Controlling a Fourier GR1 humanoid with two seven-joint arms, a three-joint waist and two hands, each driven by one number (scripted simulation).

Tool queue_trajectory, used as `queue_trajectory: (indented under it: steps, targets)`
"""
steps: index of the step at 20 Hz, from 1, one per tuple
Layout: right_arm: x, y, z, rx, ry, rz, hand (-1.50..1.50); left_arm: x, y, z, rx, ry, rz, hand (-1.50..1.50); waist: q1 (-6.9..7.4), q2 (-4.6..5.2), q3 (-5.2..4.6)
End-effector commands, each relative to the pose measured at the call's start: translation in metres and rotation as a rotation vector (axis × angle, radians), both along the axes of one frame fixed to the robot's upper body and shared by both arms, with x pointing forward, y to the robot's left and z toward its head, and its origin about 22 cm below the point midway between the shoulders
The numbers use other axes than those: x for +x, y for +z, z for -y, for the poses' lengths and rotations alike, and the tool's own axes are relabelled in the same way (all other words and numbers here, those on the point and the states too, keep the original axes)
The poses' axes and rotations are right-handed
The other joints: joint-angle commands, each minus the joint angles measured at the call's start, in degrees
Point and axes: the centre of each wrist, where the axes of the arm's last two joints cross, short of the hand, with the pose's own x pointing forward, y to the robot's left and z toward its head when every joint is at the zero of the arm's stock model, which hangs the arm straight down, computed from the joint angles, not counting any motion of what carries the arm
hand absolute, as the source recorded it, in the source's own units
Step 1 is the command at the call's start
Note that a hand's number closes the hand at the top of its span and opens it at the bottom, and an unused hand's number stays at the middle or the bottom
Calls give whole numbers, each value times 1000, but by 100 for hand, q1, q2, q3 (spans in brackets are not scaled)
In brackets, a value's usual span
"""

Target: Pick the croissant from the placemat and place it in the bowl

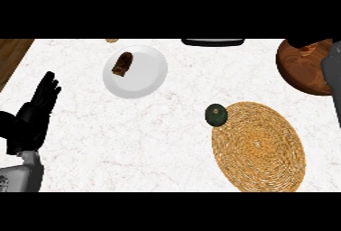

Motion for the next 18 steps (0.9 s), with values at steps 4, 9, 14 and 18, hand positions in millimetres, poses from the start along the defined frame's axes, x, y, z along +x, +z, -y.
queue_trajectory:
  steps: [4,9,14,18]
  targets:
    - [3,-26,63,75,-10,10,150,11,-3,4,-8,-19,9,0,95,52,5]
    - [-8,-41,106,84,-47,21,150,7,4,15,9,-35,40,0,248,115,15]
    - [-18,-59,125,74,-65,19,150,1,14,0,6,-52,36,0,338,137,21]
    - [-31,-77,144,52,-218,-277,150,9,5,16,-11,-64,36,0,373,191,10]
